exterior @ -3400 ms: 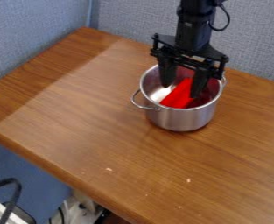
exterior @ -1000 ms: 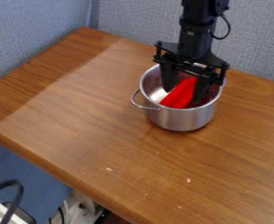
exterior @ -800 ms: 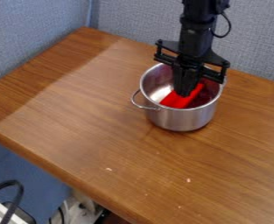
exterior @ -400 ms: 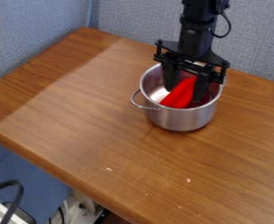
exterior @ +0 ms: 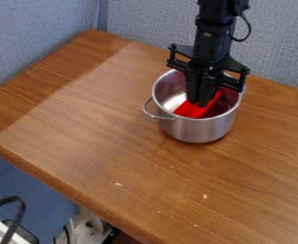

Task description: Move the red object from the metal pot to the table

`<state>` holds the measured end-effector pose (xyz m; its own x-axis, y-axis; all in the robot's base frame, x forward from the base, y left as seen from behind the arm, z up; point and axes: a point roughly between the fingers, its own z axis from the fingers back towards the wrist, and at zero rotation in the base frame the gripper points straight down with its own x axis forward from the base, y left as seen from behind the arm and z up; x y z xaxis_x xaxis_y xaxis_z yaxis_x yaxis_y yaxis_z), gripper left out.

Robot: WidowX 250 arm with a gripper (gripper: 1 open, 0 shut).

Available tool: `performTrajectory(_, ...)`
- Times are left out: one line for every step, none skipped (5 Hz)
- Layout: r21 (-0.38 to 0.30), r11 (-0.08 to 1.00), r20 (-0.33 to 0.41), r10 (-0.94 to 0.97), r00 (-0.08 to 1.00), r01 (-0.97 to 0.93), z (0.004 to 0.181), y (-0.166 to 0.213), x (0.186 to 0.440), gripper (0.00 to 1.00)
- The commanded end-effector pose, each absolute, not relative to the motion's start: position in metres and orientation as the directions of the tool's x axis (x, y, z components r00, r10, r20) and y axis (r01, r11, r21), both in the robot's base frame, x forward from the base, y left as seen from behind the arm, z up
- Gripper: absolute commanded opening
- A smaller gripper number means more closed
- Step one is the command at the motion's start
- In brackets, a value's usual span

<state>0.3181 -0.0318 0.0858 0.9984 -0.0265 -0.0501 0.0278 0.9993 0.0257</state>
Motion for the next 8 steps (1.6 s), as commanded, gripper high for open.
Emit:
performTrajectory(0.022, 1.0, 0.015, -0.009, 1.0, 0.008, 0.1019, -0.0255, 0.3267, 1.0)
performTrajectory(0.023, 1.0, 0.016, -0.009, 1.0, 0.009, 0.098, -0.0258, 0.3269, 1.0)
performTrajectory(0.021, 1.0, 0.012, -0.007, 1.0, 0.007, 0.0987, -0.0252, 0.3268, 0.0)
performTrajectory(0.018, 1.0, 0.008, -0.005, 1.0, 0.005, 0.0996, -0.0246, 0.3268, 0.0)
performTrajectory(0.019, 1.0, 0.008, -0.005, 1.0, 0.005, 0.0959, -0.0246, 0.3268, 1.0)
performTrajectory(0.02, 1.0, 0.01, -0.005, 1.0, 0.005, 0.092, -0.0245, 0.327, 1.0)
performTrajectory(0.017, 1.0, 0.006, -0.003, 1.0, 0.003, 0.0934, -0.0239, 0.327, 0.0)
performTrajectory(0.015, 1.0, 0.002, 0.0, 1.0, 0.0, 0.0942, -0.0235, 0.327, 0.0)
